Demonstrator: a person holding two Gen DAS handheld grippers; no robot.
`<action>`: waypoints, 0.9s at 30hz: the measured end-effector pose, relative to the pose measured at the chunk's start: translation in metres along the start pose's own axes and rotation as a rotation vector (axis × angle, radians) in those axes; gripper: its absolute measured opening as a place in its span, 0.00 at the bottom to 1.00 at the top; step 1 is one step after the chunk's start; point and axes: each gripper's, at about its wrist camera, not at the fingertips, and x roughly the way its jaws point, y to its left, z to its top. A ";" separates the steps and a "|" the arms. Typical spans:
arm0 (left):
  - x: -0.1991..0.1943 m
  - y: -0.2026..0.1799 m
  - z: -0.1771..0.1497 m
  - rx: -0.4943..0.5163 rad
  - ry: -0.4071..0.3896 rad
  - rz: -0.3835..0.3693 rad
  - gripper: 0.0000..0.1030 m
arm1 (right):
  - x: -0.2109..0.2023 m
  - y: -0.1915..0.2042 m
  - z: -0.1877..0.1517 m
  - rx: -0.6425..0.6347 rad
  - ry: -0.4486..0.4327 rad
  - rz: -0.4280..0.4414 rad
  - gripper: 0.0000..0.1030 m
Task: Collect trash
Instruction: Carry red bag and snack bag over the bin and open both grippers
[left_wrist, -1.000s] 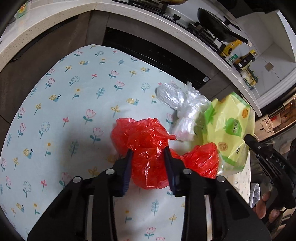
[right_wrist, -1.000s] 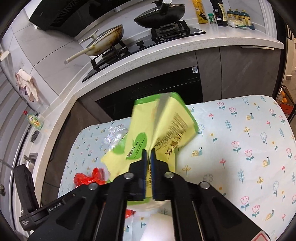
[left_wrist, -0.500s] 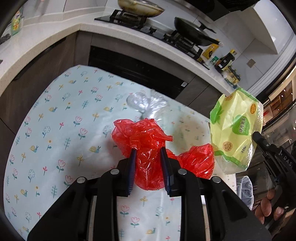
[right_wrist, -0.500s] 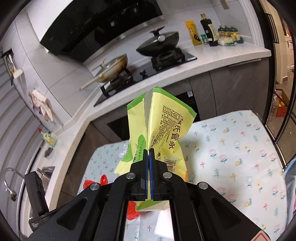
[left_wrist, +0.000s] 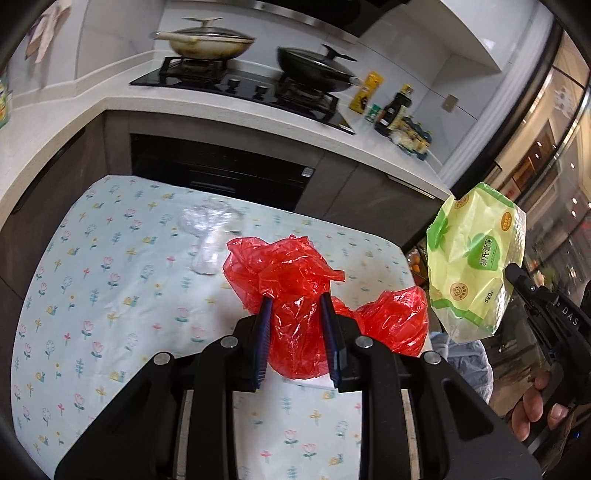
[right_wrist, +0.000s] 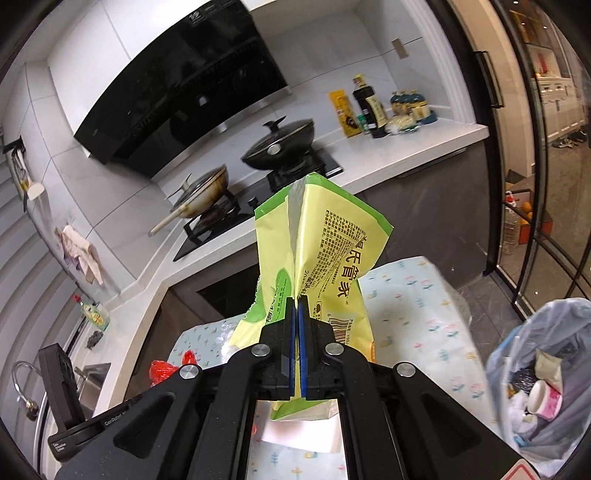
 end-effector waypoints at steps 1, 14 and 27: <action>0.000 -0.011 -0.002 0.017 0.001 -0.004 0.24 | -0.006 -0.007 0.001 0.007 -0.006 -0.007 0.02; 0.019 -0.135 -0.045 0.202 0.057 -0.085 0.24 | -0.089 -0.114 -0.007 0.118 -0.076 -0.122 0.02; 0.048 -0.233 -0.089 0.352 0.132 -0.144 0.24 | -0.145 -0.211 -0.029 0.240 -0.103 -0.216 0.02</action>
